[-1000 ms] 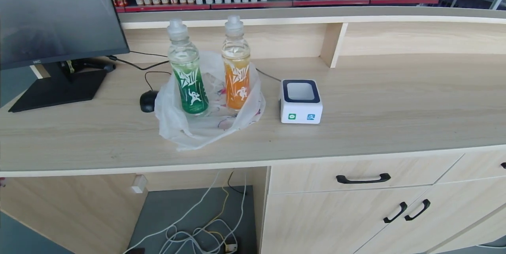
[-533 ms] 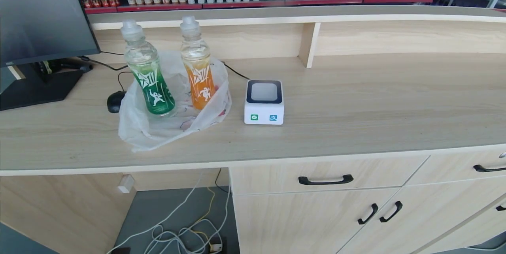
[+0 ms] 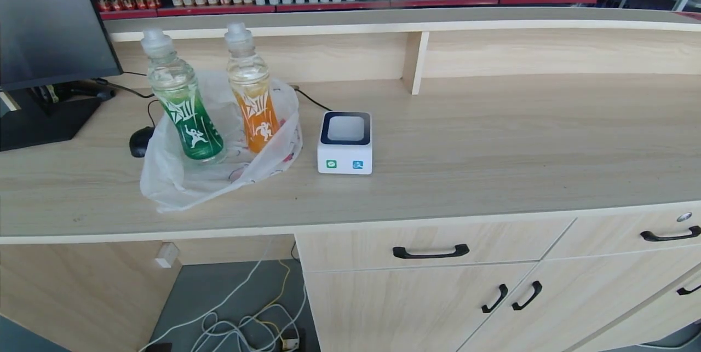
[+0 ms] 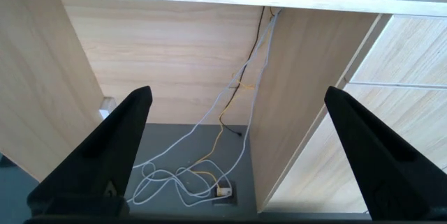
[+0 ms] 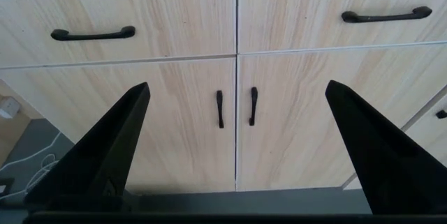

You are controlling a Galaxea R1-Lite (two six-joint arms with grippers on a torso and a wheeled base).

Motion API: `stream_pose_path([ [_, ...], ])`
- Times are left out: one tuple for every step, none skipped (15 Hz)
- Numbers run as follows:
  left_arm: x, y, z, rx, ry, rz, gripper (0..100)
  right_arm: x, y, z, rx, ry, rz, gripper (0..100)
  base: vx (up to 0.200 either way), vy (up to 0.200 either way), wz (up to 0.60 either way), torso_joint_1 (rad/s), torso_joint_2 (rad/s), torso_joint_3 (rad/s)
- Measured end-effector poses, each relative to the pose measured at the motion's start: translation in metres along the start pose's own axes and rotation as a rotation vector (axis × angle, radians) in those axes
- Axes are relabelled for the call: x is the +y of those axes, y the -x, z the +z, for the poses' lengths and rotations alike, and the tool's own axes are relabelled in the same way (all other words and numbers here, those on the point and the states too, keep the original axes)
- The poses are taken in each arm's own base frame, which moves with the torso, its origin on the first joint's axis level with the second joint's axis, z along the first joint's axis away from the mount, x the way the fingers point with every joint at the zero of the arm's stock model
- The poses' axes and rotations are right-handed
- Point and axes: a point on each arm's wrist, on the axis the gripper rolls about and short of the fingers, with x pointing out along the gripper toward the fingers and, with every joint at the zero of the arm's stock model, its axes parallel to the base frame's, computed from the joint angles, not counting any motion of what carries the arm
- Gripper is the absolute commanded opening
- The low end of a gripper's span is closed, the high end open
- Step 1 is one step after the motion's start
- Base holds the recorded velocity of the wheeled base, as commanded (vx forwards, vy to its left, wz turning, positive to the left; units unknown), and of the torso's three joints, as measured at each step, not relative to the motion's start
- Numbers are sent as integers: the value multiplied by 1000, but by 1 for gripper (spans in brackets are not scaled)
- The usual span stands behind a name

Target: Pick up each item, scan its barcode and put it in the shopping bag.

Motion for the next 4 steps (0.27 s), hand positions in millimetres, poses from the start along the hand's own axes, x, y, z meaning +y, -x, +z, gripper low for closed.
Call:
stream_pose_path([
  [0, 0, 0, 0, 0, 0, 100, 0, 0, 0, 0, -1, -1, 100, 0, 0, 0, 0, 0, 0],
  [0, 0, 0, 0, 0, 1, 100, 0, 0, 0, 1, -1, 0, 100, 0, 0, 0, 0, 0, 0],
  [0, 0, 0, 0, 0, 1, 100, 0, 0, 0, 1, -1, 0, 100, 0, 0, 0, 0, 0, 0],
  [0, 0, 0, 0, 0, 0, 100, 0, 0, 0, 0, -2, 1, 100, 0, 0, 0, 0, 0, 0],
])
